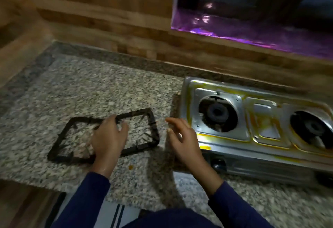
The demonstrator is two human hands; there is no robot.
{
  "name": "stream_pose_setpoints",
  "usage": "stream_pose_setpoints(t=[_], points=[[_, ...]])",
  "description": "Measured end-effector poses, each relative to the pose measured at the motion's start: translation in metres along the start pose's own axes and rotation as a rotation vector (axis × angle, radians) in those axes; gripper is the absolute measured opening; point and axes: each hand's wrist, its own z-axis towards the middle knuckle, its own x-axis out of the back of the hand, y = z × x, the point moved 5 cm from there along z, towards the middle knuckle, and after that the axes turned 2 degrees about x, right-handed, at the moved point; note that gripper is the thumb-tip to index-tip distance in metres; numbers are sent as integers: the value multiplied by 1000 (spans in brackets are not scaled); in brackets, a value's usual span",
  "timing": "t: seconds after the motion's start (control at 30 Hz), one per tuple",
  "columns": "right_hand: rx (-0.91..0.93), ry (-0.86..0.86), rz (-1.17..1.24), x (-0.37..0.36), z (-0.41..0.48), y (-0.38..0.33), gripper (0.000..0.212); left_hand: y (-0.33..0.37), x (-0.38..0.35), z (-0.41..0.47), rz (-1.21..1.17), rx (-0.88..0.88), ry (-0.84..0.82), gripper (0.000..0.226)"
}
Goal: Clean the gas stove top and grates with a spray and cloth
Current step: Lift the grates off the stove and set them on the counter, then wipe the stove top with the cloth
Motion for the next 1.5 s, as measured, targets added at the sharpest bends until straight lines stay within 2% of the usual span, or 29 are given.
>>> stream_pose_setpoints(t=[0.07,0.2,0.33,0.5,0.6,0.67,0.73,0.8,0.9,0.97,1.0,1.07,1.1,1.13,1.2,1.27,1.3,1.4,1.47,1.5], points=[[-36,46,62,20,-5,4,23,36,3,-8,-75,-112,-4,51],[-92,302,33,116,-31,43,20,150,-9,-59,-258,-489,46,35],[-218,494,1,225,-85,111,21,261,-55,-138,-330,-821,-39,35],[-323,799,-93,345,-168,178,18,352,-103,-232,-353,-1063,-145,30],[-454,979,-178,409,-224,225,20,389,-138,-284,-326,-1231,-220,26],[-592,1003,-219,439,-253,262,20,402,-157,-310,-290,-1317,-222,25],[-734,865,-276,460,-272,305,21,410,-169,-329,-262,-1331,-186,28],[-799,637,-391,470,-280,340,25,413,-174,-339,-238,-1303,-121,33],[-780,325,-573,470,-273,368,42,410,-178,-343,-210,-1295,-54,34],[-758,235,-671,470,-264,379,45,407,-179,-344,-192,-1291,-63,35],[-752,215,-714,471,-260,383,40,406,-180,-343,-187,-1286,-72,35],[-735,241,-701,480,-252,387,19,405,-179,-345,-169,-1268,-79,37],[-744,303,-616,487,-251,386,7,406,-179,-346,-165,-1263,-78,37],[-769,393,-490,495,-252,382,4,407,-179,-347,-161,-1260,-69,37],[-808,637,-201,512,-256,369,12,410,-180,-349,-151,-1249,-41,37],[-762,842,-67,530,-253,341,14,412,-180,-351,-145,-1235,-11,36],[-713,892,-31,536,-247,325,14,413,-179,-352,-145,-1229,8,36],[-516,882,13,537,-219,277,13,416,-176,-355,-150,-1201,64,38],[-422,724,-154,526,-196,259,14,418,-176,-357,-135,-1180,83,41],[-396,601,-305,517,-183,256,26,420,-176,-357,-123,-1177,89,43]])
